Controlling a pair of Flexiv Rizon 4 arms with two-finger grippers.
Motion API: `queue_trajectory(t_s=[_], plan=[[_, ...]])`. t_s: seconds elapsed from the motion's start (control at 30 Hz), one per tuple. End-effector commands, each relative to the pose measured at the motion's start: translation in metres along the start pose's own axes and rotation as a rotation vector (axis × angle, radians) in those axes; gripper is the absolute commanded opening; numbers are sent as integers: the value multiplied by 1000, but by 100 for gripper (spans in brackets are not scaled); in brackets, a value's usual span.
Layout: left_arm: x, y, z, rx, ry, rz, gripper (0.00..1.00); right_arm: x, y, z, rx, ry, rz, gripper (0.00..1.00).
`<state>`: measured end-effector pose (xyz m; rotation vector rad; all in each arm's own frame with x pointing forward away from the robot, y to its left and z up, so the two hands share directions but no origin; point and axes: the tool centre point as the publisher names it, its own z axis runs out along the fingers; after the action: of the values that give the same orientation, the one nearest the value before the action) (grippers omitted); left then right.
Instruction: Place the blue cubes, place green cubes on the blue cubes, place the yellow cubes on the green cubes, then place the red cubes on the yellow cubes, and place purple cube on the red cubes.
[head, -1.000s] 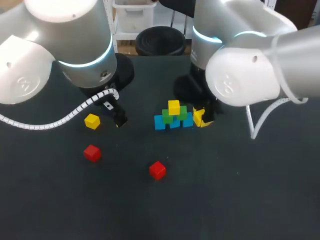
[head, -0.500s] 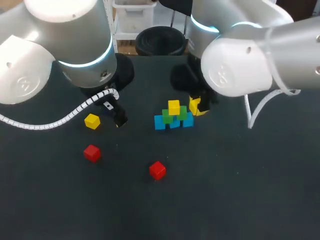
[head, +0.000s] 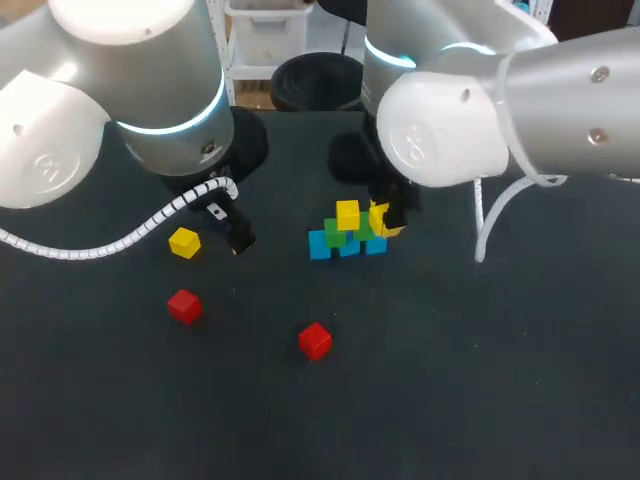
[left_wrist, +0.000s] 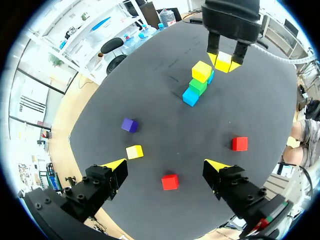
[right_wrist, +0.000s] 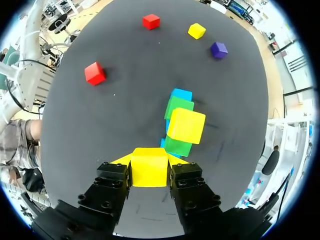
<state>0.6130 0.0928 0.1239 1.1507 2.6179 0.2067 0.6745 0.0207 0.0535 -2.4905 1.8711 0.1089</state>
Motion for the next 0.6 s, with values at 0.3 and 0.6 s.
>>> queue_trajectory(t_s=[0.3, 0.6], plan=[[-1, 1, 1, 2, 2, 2, 100, 1, -4, -3, 12, 0, 27, 0], [-1, 1, 1, 2, 2, 2, 100, 1, -6, -3, 27, -9, 72, 0]])
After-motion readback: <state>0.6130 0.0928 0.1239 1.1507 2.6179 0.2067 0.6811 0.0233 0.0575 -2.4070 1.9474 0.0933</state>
